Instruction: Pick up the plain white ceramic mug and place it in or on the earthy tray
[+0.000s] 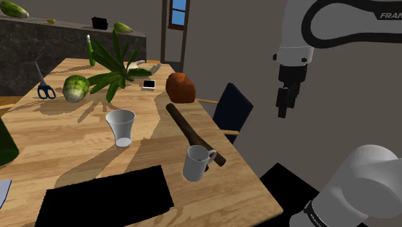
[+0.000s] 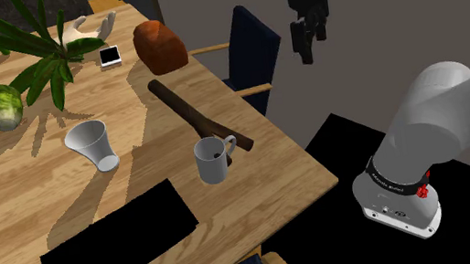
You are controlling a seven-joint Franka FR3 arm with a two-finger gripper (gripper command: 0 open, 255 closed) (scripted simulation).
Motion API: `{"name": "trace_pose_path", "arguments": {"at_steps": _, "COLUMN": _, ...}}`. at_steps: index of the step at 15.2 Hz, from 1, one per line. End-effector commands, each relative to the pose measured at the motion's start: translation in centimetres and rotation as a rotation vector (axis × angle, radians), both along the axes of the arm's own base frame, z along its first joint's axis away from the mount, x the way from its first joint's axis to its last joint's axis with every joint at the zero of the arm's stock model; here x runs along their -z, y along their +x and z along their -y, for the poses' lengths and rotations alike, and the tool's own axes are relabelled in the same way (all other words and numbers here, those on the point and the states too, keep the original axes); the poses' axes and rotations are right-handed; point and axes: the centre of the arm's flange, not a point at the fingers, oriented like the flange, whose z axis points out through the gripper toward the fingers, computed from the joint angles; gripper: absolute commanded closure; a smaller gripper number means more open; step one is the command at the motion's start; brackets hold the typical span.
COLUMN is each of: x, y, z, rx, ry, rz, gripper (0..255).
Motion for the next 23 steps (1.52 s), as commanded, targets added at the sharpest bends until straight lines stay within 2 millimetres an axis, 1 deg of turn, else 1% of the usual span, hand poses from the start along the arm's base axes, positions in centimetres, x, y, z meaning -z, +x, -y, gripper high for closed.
{"name": "trace_pose_path", "arguments": {"at_steps": 1, "x": 0.0, "y": 0.0, "z": 0.0, "rx": 0.0, "ry": 0.0, "rz": 0.0, "gripper": 0}}
{"name": "trace_pose_path", "arguments": {"at_steps": 12, "x": 6.7, "y": 4.1, "z": -11.0, "rx": 0.035, "ry": 0.053, "rz": 0.031, "gripper": 0}}
{"name": "trace_pose_path", "arguments": {"at_steps": 23, "x": 12.6, "y": 8.9, "z": -22.3, "rx": 0.07, "ry": 0.106, "rz": 0.062, "gripper": 0}}
